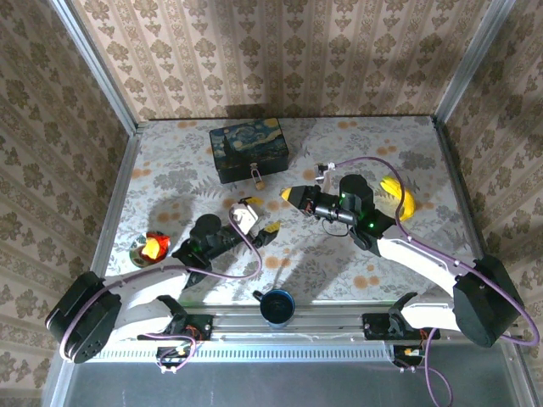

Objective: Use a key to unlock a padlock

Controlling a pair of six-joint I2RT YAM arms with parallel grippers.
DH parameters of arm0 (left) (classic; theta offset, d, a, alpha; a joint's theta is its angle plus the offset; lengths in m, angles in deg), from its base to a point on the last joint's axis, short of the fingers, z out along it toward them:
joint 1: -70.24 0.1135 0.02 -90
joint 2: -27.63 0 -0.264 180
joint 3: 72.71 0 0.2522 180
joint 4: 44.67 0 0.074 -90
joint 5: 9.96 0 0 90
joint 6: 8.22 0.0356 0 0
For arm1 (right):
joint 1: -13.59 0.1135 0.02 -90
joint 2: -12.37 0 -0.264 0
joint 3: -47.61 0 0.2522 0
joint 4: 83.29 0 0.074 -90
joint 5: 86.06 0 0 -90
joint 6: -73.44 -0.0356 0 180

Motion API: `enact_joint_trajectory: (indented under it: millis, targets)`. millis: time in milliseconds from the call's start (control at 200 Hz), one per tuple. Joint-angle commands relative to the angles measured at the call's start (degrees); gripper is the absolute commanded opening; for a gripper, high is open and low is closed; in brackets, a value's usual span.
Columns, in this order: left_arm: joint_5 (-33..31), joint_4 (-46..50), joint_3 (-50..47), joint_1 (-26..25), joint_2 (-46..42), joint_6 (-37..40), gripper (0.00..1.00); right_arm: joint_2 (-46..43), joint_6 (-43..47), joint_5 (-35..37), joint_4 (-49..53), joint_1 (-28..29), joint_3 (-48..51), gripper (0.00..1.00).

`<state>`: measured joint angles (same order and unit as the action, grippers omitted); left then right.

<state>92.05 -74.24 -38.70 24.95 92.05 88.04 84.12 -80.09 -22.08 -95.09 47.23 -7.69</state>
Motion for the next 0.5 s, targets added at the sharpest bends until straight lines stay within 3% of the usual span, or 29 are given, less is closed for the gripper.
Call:
enact_joint_trajectory:
  millis: [0,495]
  targets:
    - [-0.8,-3.0,1.9,-0.6,0.9,1.6,0.75,0.2,-0.9,1.0,-2.2,0.4,-1.9,0.0]
    - [-2.3,-7.9,1.9,-1.4,4.4,2.3,0.74,0.8,-2.2,0.9,-3.7,0.5,-2.0,0.0]
